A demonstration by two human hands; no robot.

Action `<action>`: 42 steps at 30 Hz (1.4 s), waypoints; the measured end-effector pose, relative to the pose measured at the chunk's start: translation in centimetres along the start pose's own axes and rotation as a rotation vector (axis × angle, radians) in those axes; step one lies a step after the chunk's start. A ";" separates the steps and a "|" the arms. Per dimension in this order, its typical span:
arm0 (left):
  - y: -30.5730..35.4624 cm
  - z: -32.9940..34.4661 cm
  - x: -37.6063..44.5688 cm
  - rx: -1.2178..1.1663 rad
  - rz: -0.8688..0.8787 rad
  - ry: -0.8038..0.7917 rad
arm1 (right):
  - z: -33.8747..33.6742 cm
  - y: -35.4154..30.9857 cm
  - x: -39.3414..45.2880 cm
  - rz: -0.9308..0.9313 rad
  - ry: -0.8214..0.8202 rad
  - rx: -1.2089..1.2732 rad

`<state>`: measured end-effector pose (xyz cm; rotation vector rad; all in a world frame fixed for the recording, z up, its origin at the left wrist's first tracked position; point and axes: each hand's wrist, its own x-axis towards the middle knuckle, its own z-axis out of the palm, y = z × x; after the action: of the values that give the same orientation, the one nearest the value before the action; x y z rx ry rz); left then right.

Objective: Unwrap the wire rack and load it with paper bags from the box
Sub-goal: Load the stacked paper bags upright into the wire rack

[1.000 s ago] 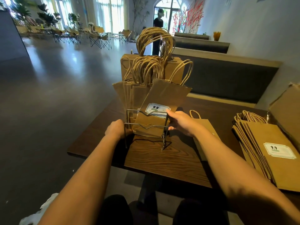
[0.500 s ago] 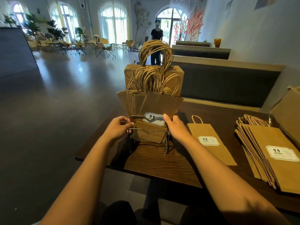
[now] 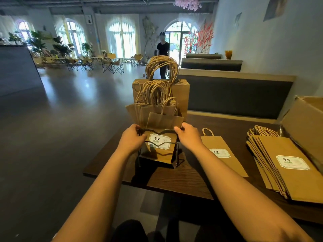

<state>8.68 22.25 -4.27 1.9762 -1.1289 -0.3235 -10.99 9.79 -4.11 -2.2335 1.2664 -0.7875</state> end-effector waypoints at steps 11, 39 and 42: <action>0.6 2.5 -1.0 0.039 0.016 0.170 | -1.4 2.9 -2.2 0.010 -0.007 0.417; -2.2 9.6 -5.2 0.280 0.200 -0.174 | -1.7 0.9 0.4 -0.067 0.144 0.417; -0.9 9.4 -5.5 0.286 0.194 -0.195 | -1.5 2.7 -0.2 -0.055 0.095 0.369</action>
<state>0.79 21.95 -11.76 2.0916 -1.5526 -0.2683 -13.77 8.55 -4.73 -1.9587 1.0071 -1.0636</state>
